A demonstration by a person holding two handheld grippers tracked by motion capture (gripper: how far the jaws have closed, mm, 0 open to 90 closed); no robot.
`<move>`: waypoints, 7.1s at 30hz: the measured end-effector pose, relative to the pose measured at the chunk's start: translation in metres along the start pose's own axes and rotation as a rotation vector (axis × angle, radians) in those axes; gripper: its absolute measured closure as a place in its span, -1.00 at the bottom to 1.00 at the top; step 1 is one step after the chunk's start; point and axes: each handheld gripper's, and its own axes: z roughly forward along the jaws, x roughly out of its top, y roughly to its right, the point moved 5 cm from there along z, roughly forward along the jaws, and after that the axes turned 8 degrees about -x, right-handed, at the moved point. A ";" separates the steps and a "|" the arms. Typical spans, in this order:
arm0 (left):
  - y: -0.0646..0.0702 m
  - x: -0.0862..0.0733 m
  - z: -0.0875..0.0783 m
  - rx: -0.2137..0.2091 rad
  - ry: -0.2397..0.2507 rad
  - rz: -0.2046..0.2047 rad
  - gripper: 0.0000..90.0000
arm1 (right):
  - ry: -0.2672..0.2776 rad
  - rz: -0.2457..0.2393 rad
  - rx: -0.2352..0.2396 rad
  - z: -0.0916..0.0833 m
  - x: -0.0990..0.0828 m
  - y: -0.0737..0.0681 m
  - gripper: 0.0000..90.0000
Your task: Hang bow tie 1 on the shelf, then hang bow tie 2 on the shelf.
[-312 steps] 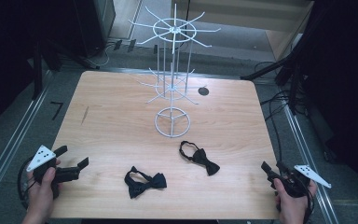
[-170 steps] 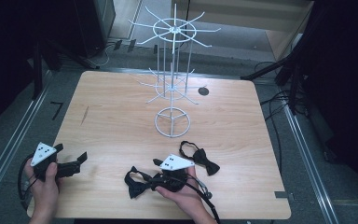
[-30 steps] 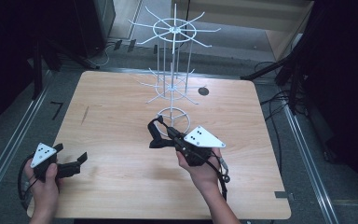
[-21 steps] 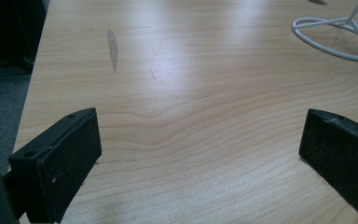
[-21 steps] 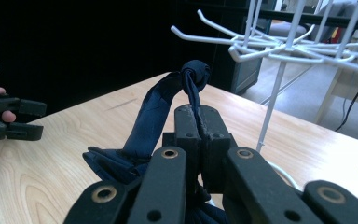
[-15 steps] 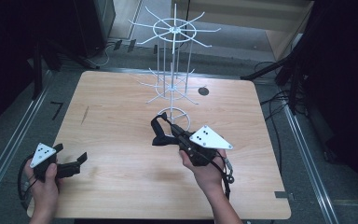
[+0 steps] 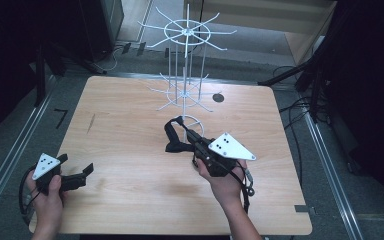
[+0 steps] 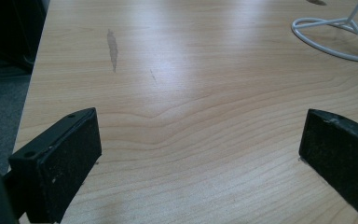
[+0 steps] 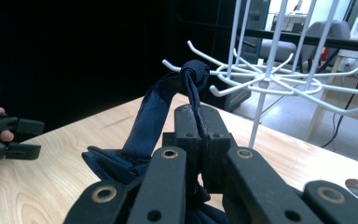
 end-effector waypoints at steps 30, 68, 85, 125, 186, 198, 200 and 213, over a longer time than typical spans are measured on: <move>0.001 0.000 0.000 0.003 0.003 0.004 -1.00 | -0.008 0.034 -0.088 0.029 0.002 0.026 0.97; 0.001 0.000 0.000 0.001 -0.006 0.009 -1.00 | -0.079 0.032 -0.125 0.050 -0.029 0.028 -0.11; 0.002 -0.001 0.000 0.002 -0.010 0.012 -1.00 | -0.118 0.065 -0.123 0.022 -0.053 0.046 -0.13; 0.001 0.000 0.001 0.000 -0.007 0.006 -1.00 | -0.301 0.102 -0.157 0.003 -0.112 0.077 0.14; 0.001 0.000 0.001 -0.005 -0.008 0.001 -1.00 | -0.558 0.115 -0.139 0.014 -0.148 0.082 1.00; 0.001 0.000 0.001 -0.007 -0.010 0.002 -1.00 | -0.444 0.114 -0.159 0.005 -0.127 0.085 1.00; 0.001 0.000 0.001 -0.007 -0.010 0.002 -1.00 | -0.421 0.105 -0.171 0.004 -0.123 0.085 1.00; 0.001 0.000 0.001 -0.007 -0.011 0.003 -1.00 | -0.292 0.064 -0.231 -0.006 -0.103 0.086 1.00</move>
